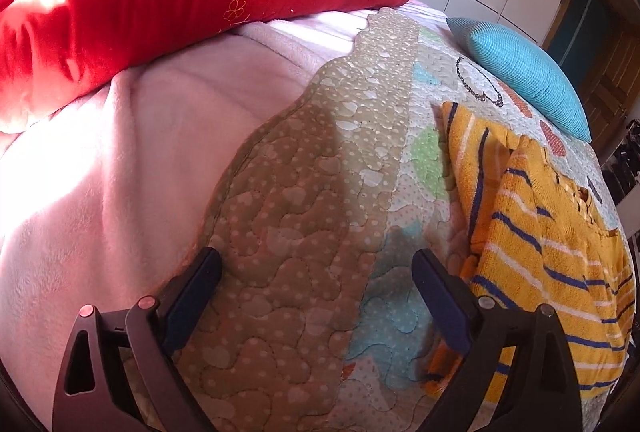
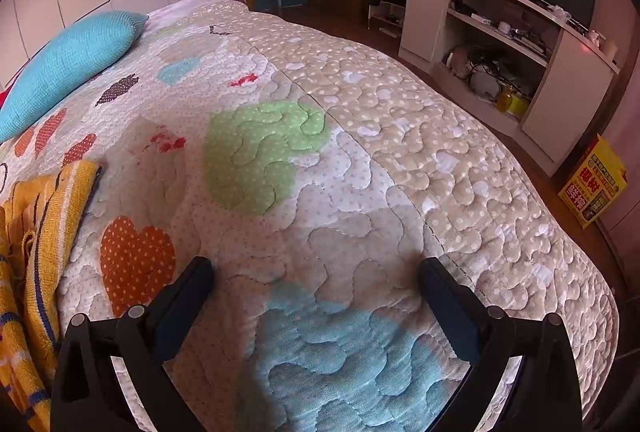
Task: Fold small clothes
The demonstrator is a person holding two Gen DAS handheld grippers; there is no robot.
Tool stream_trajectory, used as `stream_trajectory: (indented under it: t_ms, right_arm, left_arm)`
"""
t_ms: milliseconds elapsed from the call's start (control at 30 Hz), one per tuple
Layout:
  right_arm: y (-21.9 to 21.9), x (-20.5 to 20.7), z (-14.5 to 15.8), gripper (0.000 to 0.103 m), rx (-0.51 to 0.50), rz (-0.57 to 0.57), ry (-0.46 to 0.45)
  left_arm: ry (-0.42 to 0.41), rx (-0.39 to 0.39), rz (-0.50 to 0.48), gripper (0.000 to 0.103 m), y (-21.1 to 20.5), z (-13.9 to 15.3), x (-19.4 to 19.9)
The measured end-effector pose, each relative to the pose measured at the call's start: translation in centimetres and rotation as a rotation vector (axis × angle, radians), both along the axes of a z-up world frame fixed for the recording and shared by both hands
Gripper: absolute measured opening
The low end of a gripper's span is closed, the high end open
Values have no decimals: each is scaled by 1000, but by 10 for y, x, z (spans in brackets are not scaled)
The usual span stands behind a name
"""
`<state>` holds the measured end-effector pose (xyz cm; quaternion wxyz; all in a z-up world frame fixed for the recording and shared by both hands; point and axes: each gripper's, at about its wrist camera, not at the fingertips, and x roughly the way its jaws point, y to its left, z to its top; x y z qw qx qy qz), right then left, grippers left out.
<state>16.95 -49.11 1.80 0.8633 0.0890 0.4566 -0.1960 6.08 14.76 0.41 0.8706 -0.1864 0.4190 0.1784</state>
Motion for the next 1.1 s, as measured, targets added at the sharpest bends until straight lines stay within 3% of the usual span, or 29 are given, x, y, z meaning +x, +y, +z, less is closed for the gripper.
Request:
stream_trajectory:
  t_ms: [300,1100]
  right_arm:
    - [0,0,0,103,0,0,0]
    - [0,0,0,103,1,0,1]
  left_arm:
    - [1,-22,-15,102,0,-3,2]
    - [20,5,-19,102,-4,-6,5]
